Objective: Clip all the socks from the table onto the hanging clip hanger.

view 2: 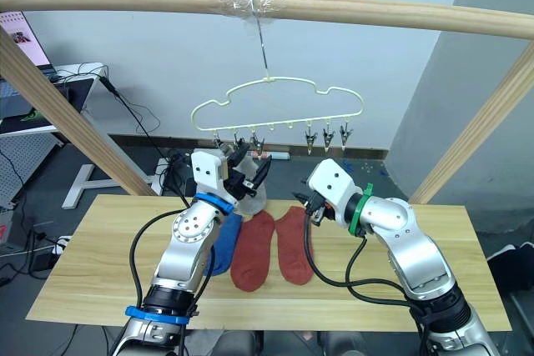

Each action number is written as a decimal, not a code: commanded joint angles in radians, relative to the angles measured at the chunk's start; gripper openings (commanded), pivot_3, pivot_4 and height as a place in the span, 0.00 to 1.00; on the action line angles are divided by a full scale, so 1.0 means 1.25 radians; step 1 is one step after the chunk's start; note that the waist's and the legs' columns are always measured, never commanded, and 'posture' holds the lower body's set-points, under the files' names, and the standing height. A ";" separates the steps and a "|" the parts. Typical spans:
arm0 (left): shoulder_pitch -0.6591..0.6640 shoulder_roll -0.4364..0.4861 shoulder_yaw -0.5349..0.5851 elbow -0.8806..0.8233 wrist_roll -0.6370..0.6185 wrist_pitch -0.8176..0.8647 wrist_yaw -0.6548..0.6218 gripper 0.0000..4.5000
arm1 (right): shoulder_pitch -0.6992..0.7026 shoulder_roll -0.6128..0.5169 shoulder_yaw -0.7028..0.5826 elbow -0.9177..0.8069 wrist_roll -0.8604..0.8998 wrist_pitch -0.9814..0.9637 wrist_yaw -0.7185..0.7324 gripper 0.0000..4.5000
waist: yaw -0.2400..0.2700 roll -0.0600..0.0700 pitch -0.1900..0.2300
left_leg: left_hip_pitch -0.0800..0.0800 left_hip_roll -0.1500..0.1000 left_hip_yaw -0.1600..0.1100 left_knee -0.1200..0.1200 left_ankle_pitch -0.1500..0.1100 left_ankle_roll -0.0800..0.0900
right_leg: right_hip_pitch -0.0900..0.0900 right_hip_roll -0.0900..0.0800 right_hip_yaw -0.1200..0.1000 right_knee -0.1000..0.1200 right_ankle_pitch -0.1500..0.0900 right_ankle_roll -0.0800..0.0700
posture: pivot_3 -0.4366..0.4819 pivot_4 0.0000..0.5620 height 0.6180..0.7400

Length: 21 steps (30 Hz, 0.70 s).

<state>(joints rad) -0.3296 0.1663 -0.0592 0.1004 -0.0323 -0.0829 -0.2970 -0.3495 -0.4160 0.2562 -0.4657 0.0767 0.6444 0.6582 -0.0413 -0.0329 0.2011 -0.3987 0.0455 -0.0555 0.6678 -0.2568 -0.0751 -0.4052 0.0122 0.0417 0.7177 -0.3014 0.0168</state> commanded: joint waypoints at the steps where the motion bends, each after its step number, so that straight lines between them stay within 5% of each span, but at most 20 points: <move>1: -0.018 -0.007 0.000 -0.003 0.012 -0.041 0.013 0.63 | -0.008 -0.006 -0.020 -0.040 0.020 -0.009 -0.001 0.31 | -0.001 0.000 0.000 | 0.000 0.000 0.000 0.000 0.000 0.000 | 0.000 0.000 0.000 0.000 0.000 0.000 | 0.39 0.23 0.71; 21: -0.076 -0.030 -0.001 0.016 0.061 -0.058 0.089 0.63 | -0.028 -0.021 -0.033 -0.003 0.056 -0.059 0.008 0.31 | -0.009 0.000 0.000 | 0.000 0.000 0.000 0.000 0.000 0.000 | 0.000 0.000 0.000 0.000 0.000 0.001 | 0.39 0.23 0.71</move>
<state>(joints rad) -0.4043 0.1314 -0.0564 0.1318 0.0376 -0.1417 -0.1972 -0.3674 -0.4366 0.2364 -0.4543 0.1374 0.5939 0.6705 -0.0523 -0.0332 0.2008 -0.3988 0.0453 -0.0552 0.6683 -0.2567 -0.0751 -0.4051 0.0122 0.0420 0.7177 -0.3008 0.0178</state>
